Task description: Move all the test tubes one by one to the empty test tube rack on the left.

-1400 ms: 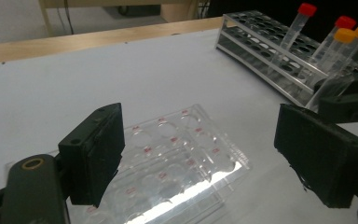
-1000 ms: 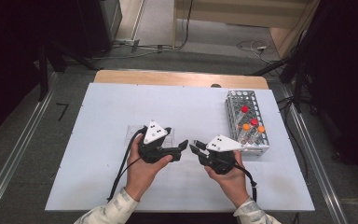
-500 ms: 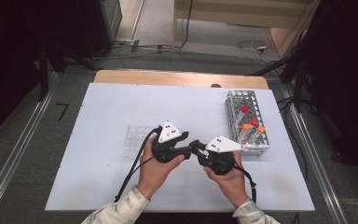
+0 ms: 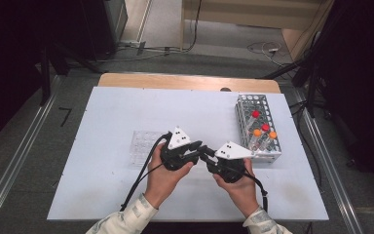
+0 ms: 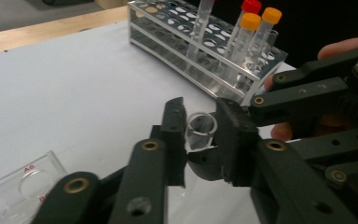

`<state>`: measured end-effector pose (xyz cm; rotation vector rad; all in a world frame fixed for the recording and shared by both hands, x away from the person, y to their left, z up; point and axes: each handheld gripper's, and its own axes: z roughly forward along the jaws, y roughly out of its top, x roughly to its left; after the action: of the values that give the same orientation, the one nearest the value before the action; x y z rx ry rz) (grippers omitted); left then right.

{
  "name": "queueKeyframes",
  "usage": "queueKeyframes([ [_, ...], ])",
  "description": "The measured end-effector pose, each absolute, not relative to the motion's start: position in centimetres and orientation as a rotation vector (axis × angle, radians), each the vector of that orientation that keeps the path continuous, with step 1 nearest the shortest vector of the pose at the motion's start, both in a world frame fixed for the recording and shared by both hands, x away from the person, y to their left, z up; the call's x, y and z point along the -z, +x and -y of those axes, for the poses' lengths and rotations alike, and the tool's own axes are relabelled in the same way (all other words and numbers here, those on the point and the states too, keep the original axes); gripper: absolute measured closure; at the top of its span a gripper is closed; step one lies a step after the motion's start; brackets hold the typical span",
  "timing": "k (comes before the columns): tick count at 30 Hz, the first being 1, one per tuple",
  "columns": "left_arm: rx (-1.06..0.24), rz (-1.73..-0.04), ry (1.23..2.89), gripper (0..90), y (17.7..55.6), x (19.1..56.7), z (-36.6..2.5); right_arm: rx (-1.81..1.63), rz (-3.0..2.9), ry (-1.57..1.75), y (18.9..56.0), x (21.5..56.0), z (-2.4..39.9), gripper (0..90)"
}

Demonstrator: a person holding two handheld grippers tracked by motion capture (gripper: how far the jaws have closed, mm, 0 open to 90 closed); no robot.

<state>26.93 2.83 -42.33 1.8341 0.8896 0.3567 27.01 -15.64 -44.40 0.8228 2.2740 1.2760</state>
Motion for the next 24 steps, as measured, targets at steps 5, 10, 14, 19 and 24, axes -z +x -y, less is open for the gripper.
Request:
queueKeyframes([
  [5,-0.364,-0.886,1.841,77.3,27.0,42.3,-2.8,-1.277,-2.274,0.825,27.0,44.4,15.7,73.5],
  [10,-0.376,-0.88,1.847,77.5,27.0,42.0,-2.9,-1.315,-2.289,0.835,27.1,44.3,15.8,58.2],
  [14,-0.38,-0.88,1.822,77.5,27.2,41.4,-3.4,-1.38,-2.294,0.84,27.0,44.1,16.0,46.0],
  [19,-0.385,-0.879,1.796,77.5,27.1,40.6,-4.0,-1.417,-2.297,0.85,26.8,44.0,16.3,40.9],
  [24,-0.406,-0.87,1.774,77.5,26.8,39.3,-5.2,-1.435,-2.294,0.838,26.4,43.7,16.7,40.5],
])
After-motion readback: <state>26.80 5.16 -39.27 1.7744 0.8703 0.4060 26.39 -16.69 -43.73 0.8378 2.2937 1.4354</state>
